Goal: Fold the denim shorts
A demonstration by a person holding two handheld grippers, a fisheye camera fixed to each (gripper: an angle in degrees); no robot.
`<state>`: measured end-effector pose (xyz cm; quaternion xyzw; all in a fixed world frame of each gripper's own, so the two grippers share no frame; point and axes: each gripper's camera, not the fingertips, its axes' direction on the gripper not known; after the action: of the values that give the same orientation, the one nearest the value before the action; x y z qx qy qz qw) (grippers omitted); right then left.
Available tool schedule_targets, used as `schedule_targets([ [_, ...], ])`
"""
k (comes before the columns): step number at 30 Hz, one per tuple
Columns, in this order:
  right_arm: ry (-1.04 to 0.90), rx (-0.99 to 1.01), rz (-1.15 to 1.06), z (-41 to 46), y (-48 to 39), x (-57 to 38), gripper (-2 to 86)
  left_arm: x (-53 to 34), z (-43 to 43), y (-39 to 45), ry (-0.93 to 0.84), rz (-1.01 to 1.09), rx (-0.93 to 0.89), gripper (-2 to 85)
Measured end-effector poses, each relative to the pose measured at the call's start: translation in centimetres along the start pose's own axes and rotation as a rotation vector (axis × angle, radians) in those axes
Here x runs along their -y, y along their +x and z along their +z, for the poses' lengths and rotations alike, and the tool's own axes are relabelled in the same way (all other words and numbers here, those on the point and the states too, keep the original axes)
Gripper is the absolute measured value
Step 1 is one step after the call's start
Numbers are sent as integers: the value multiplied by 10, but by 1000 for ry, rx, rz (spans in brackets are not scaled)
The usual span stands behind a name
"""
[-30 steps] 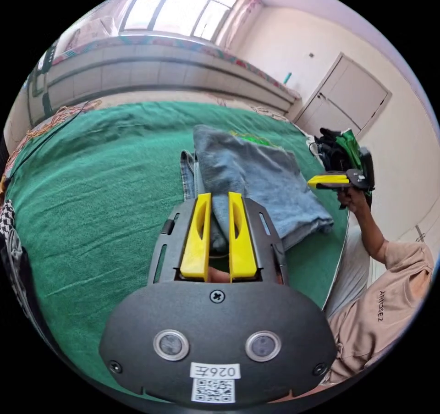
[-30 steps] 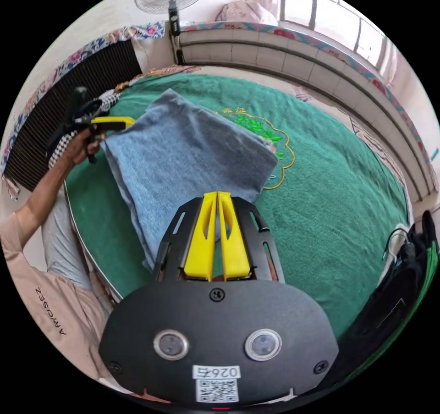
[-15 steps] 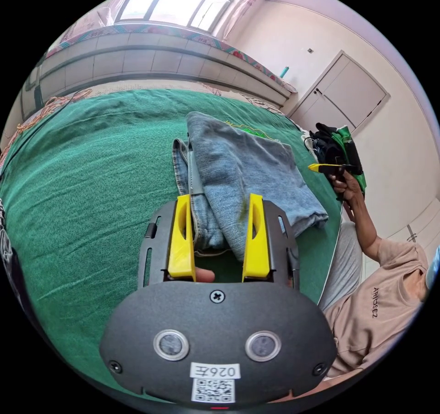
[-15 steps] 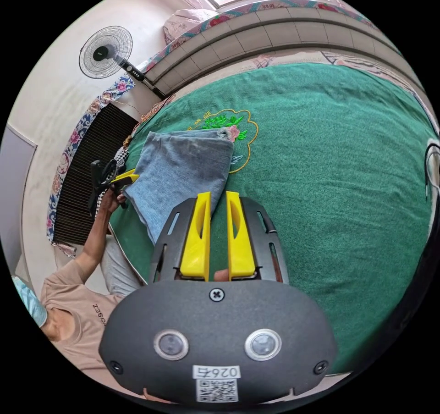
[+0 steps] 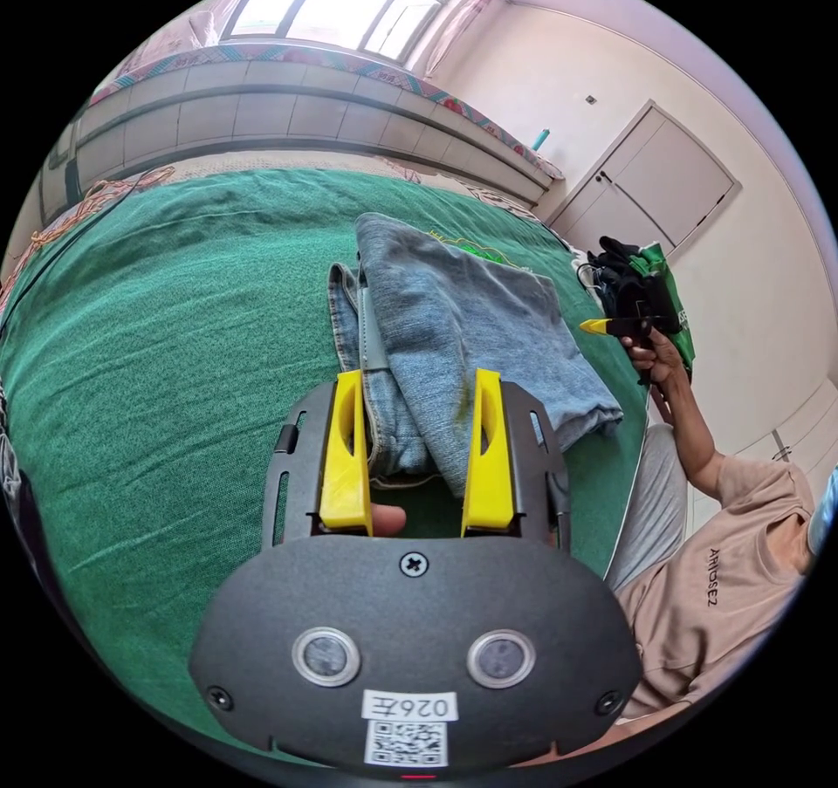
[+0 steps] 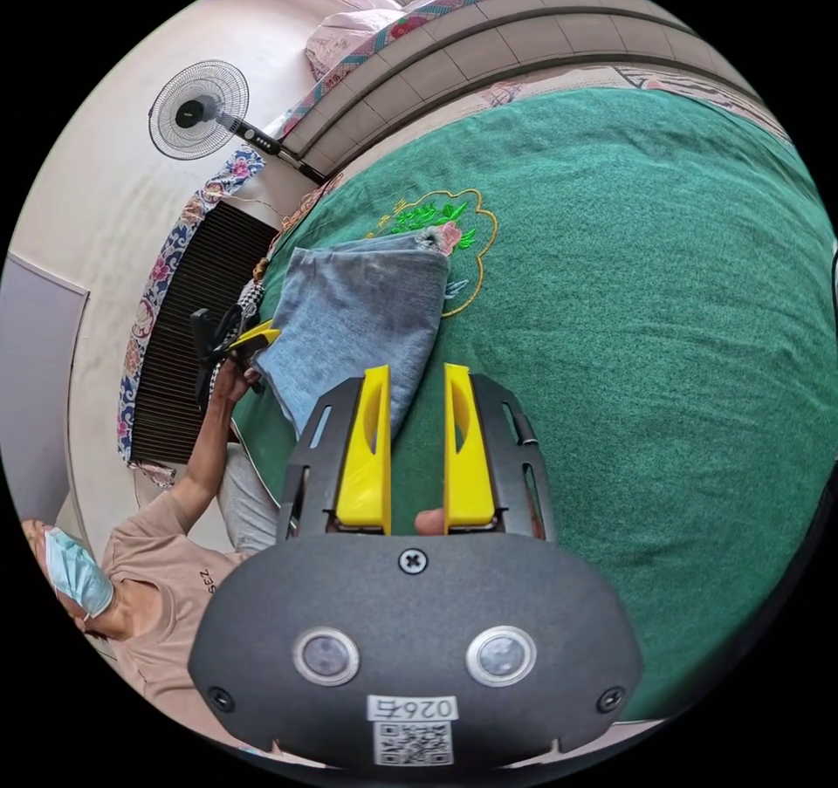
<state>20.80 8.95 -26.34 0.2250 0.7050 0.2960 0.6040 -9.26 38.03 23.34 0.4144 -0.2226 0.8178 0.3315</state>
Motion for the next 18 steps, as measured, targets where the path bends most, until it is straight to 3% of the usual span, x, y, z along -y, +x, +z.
schedule_targets([
  [18,-29,32,16,-46,2,19,58,22,6,-3,2,-1,-2,170],
])
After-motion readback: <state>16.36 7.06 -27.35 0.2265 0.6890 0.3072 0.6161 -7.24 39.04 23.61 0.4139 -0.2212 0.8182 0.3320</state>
